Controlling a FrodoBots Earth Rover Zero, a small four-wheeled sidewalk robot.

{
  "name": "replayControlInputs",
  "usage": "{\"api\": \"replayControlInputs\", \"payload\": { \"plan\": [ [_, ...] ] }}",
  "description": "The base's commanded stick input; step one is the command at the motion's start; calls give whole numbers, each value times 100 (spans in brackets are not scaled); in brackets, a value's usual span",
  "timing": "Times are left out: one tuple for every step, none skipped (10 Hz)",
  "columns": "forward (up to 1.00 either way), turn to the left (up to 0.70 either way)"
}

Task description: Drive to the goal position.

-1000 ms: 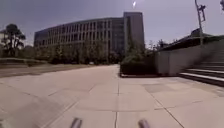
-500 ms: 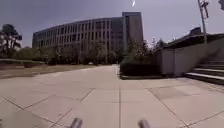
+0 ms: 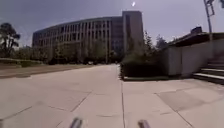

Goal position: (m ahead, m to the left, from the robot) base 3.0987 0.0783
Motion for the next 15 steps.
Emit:
{"api": "replayControlInputs", "payload": {
  "plan": [
    [100, 0],
    [100, 0],
    [100, 0],
    [100, 0],
    [100, 0],
    [100, 0],
    [100, 0],
    [100, 0],
    [100, 0],
    [100, 0],
    [100, 0],
    [100, 0],
    [100, 0],
    [100, 0],
    [100, 0]
  ]
}}
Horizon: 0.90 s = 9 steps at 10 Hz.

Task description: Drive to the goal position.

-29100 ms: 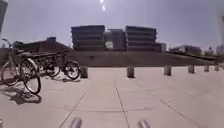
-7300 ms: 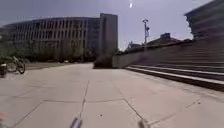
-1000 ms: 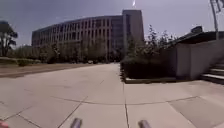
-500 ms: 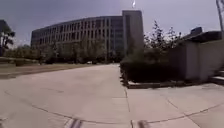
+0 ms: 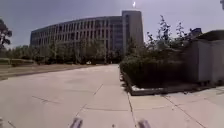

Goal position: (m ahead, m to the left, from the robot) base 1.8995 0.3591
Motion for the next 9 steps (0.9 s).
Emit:
{"api": "replayControlInputs", "payload": {
  "plan": [
    [100, 0],
    [100, 0],
    [100, 0],
    [100, 0],
    [100, 0],
    [100, 0],
    [100, 0],
    [100, 0],
    [100, 0]
  ]
}}
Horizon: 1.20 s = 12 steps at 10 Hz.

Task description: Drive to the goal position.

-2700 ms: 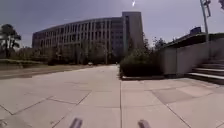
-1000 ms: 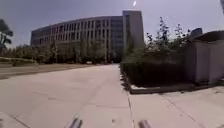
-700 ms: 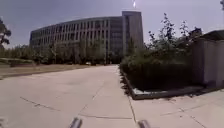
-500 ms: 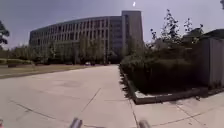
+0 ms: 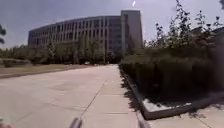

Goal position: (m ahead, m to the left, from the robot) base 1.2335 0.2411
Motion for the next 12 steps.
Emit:
{"api": "replayControlInputs", "payload": {
  "plan": [
    [100, 0],
    [100, 0],
    [100, 0],
    [100, 0],
    [100, 0],
    [100, 0],
    [100, 0],
    [100, -2],
    [100, -22],
    [100, -40],
    [100, -40],
    [100, -40]
  ]
}}
